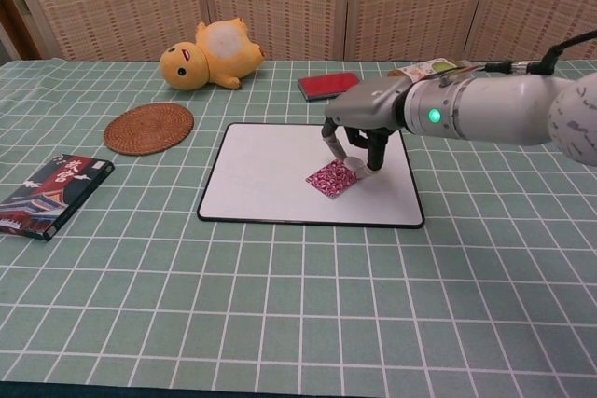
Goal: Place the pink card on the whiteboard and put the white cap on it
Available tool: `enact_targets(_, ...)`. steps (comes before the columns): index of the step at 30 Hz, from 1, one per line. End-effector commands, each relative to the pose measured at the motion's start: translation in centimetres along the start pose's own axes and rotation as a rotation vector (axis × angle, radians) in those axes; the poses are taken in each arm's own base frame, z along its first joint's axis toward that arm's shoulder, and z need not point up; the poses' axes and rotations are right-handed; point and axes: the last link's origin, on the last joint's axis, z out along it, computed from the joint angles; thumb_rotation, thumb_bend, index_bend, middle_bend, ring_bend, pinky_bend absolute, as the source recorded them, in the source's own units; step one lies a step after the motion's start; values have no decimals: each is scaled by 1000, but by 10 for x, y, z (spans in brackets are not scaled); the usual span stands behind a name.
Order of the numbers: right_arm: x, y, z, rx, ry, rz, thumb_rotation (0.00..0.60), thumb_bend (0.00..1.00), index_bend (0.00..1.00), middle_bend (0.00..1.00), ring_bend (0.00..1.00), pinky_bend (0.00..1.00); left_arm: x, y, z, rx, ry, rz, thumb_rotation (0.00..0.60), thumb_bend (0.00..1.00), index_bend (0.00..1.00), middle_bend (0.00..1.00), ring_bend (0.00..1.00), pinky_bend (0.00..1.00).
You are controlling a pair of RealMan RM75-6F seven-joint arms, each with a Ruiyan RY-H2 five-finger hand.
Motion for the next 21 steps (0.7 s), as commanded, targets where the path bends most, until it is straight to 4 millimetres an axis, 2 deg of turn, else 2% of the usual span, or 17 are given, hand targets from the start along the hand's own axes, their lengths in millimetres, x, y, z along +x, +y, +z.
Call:
enact_targets(1,0,-2,2,0,-1,-1,600,286,481,850,1000,1000,0,0,0,1,-2,0,600,308,0,0,0,0)
enact_targets(12,5,-3,1,1,12,18,600,282,230,850,1000,1000,0,-4,-2,10,-5,-4,600,308,0,0,0,0)
enact_targets(15,7,1,-3,-6,28,25,600,283,216,847,1000,1000,0,-4,-1,10,-4,-4,600,308,0,0,0,0)
enact_targets(21,13,43,-45,-101,102,59,600,288,217,777,967,1000,3,-5,5,1,5,-5,600,308,0,0,0,0)
